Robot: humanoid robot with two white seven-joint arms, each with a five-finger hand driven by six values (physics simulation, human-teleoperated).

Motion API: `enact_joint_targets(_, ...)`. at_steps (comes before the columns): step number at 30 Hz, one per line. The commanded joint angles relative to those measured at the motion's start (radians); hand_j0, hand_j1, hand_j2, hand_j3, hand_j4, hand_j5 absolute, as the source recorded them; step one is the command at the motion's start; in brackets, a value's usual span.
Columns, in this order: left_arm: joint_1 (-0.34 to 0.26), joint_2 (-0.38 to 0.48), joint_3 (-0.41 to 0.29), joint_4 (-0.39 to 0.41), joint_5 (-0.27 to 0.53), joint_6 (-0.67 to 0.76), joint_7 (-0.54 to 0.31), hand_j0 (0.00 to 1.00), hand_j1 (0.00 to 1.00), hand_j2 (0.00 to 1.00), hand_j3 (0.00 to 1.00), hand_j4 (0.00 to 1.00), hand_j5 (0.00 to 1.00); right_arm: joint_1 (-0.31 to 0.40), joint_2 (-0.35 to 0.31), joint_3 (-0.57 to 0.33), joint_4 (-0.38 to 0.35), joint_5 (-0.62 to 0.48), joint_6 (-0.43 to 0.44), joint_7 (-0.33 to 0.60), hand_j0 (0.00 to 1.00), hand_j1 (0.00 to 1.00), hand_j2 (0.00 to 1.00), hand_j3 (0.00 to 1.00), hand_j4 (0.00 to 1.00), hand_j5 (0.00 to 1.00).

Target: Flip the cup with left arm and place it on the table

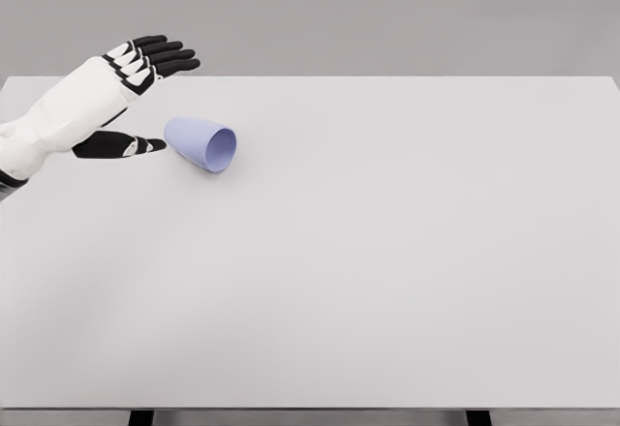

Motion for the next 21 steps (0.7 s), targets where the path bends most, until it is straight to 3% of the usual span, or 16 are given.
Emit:
enact_joint_targets(1, 0.0, 0.002, 0.001, -0.001, 0.007, 0.0, 0.001, 1.0, 1.0, 1.0, 1.0, 1.0, 1.0, 0.0, 0.0, 0.001, 0.0, 0.003, -0.001, 0.0, 1.0, 1.0, 1.0, 1.0, 1.0, 1.0)
enact_joint_targets(7, 0.0, 0.007, -0.005, 0.0, 0.007, 0.0, 0.001, 1.0, 1.0, 1.0, 1.0, 1.0, 1.0, 0.002, 0.0, -0.001, 0.003, 0.001, 0.0, 0.0, 1.0, 1.0, 1.0, 1.0, 1.0, 1.0)
enact_joint_targets(21, -0.002, 0.111, -0.056, -0.001, 0.007, 0.0, 0.001, 1.0, 1.0, 1.0, 1.0, 1.0, 1.0, 0.002, 0.0, -0.001, 0.001, 0.0, 0.0, 0.0, 1.0, 1.0, 1.0, 1.0, 1.0, 1.0)
